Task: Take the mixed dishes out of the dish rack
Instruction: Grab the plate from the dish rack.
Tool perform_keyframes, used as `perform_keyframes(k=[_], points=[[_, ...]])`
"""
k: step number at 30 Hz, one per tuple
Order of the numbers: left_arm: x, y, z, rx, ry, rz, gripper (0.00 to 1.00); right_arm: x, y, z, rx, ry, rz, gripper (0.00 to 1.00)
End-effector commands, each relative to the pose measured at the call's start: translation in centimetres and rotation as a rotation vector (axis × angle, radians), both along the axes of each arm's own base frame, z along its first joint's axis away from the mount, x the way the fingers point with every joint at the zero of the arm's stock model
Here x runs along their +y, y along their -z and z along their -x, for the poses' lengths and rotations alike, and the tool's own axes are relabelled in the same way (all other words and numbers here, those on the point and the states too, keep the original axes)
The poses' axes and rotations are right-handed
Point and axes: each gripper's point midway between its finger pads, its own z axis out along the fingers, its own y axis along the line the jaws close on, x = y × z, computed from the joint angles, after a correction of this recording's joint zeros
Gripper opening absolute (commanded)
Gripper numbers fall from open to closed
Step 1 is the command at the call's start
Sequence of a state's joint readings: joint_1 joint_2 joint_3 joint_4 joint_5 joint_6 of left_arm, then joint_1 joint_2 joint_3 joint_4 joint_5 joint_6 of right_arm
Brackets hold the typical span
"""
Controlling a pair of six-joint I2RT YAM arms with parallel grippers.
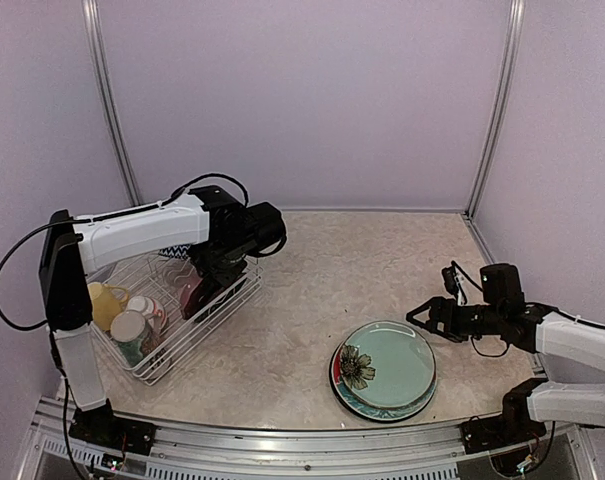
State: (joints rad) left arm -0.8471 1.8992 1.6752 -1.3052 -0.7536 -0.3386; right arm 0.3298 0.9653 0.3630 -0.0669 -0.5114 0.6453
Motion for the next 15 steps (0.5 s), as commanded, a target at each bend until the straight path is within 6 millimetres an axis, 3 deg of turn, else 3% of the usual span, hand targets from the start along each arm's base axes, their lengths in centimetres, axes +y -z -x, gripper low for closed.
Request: perform_keyframes(k=[1,8,15], points=[[0.5,-1.2,-0.2,-0.058,-0.06,-0.01,0.08,-0.1,0.5,0.1,0.0,0.003,-0.005,0.86],[0.7,-3.0,-0.1,-0.093,-0.073,-0.037,0.0,-0.2,0.2,0.2,-0.012,0.004,-0.002,0.86],[1.4,-4.4,0.0,-0.126,-0.092,-0.07,0.0,-0.4,-0.1,0.3,-0.026,0.012,-0.003,0.86]])
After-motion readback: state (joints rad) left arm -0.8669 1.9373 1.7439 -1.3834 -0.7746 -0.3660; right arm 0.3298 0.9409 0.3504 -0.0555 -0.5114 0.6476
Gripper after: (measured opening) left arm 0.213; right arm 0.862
